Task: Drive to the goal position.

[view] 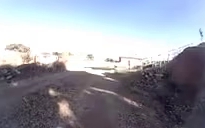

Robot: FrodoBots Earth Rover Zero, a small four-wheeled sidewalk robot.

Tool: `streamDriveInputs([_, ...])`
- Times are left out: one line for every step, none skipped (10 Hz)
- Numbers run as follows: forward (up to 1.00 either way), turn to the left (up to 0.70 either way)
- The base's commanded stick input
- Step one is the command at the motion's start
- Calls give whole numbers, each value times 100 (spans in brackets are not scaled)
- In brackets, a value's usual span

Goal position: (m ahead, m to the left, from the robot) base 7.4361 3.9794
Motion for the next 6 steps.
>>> streamDriveInputs([50,0])
streamDriveInputs([50,0])
streamDriveInputs([50,0])
streamDriveInputs([50,0])
streamDriveInputs([50,0])
streamDriveInputs([50,0])
